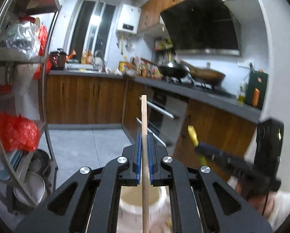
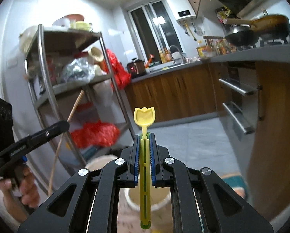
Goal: Organize utensils
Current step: 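Lift the chopstick with the left tool while the right tool lifts the yellow utensil toward the pot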
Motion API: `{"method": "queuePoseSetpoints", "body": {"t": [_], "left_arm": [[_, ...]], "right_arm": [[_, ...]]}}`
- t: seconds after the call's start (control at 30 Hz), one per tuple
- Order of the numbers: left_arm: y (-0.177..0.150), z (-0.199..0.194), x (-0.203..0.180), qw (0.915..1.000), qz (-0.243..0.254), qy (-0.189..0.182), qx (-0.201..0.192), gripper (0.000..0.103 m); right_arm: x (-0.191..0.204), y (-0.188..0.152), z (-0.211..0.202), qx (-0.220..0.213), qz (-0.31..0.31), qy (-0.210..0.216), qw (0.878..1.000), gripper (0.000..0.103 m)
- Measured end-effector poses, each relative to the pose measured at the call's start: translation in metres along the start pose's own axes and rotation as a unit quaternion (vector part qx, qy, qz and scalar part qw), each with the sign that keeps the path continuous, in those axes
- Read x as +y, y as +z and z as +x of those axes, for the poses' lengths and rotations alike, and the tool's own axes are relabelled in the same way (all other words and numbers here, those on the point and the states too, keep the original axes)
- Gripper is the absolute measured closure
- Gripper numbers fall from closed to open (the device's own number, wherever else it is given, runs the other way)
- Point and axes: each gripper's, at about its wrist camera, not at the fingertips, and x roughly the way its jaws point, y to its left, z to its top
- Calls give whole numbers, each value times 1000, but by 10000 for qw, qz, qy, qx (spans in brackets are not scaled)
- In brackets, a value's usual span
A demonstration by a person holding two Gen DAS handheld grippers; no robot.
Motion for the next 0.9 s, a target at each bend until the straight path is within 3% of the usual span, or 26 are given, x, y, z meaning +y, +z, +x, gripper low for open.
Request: {"method": "queuePoseSetpoints", "body": {"t": [0.13,0.37,0.43,0.7,0.9], "left_arm": [[10,32,-2,9998,-78,122,-127,97],[0,65,-6,9967,143,706,-374,97],[-7,66,-3,9957,225,818,-360,97],[-35,42,4,9972,264,697,-102,97],[-56,26,2,9963,381,721,288,97]], "right_arm": [[-5,-2,28,-153,163,2,9998,92],[-11,-17,54,-249,208,-137,9994,92],[-12,-22,54,-232,140,-204,9994,92],[-15,-37,53,275,-125,-416,9987,92],[-10,-49,40,593,-392,-387,9967,92]]}}
